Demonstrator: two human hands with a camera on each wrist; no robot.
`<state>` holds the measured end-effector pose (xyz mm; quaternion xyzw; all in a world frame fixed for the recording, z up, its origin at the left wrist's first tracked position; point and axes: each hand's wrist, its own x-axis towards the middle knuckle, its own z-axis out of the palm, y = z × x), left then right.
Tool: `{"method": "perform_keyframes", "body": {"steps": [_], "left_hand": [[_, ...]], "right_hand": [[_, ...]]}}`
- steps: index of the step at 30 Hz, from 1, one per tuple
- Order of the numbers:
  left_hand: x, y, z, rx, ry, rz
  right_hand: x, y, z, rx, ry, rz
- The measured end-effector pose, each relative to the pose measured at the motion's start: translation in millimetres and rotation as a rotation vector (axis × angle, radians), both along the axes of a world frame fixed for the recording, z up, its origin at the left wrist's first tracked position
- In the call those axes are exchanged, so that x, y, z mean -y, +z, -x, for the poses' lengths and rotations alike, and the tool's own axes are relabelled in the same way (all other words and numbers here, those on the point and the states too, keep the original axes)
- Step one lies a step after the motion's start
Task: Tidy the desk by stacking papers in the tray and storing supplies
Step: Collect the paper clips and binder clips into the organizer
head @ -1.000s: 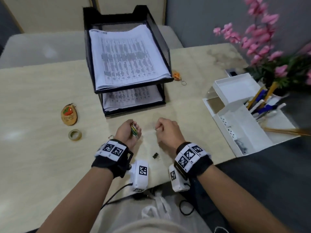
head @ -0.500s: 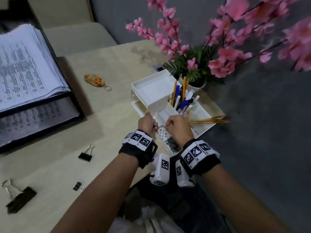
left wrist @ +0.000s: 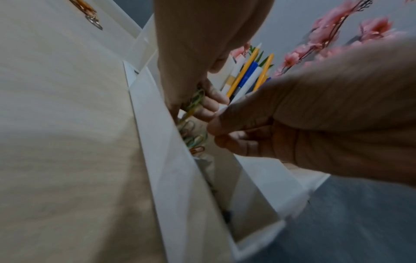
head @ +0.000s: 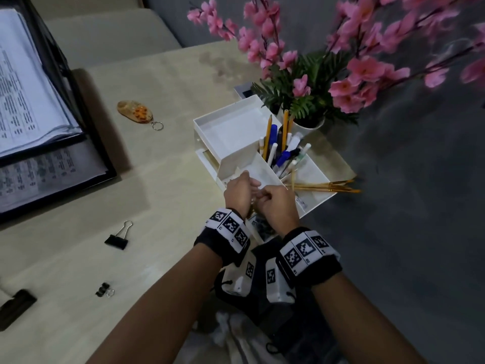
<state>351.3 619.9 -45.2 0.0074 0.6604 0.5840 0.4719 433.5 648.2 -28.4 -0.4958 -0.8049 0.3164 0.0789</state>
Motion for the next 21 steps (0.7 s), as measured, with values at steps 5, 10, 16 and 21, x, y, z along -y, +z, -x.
{"method": "perform_keyframes", "body": {"steps": [5,10,16,21], "left_hand": [[9,6,-4,-0.04,0.059,-0.045],[54,15,21,-0.007,0.094,-0.123],[169,12,90,-0.047,0.3,0.02],[256,8,130,-0.027,0.447,0.12]], "right_hand": [[1,-2,-6,-0.042,-0.043,0.011],[26,2,7,-0.092,-0.071,-0.042],[115,6,67,-0.101,0.378,0.054],[188,-6,96,0.185,0.966,0.118]]}}
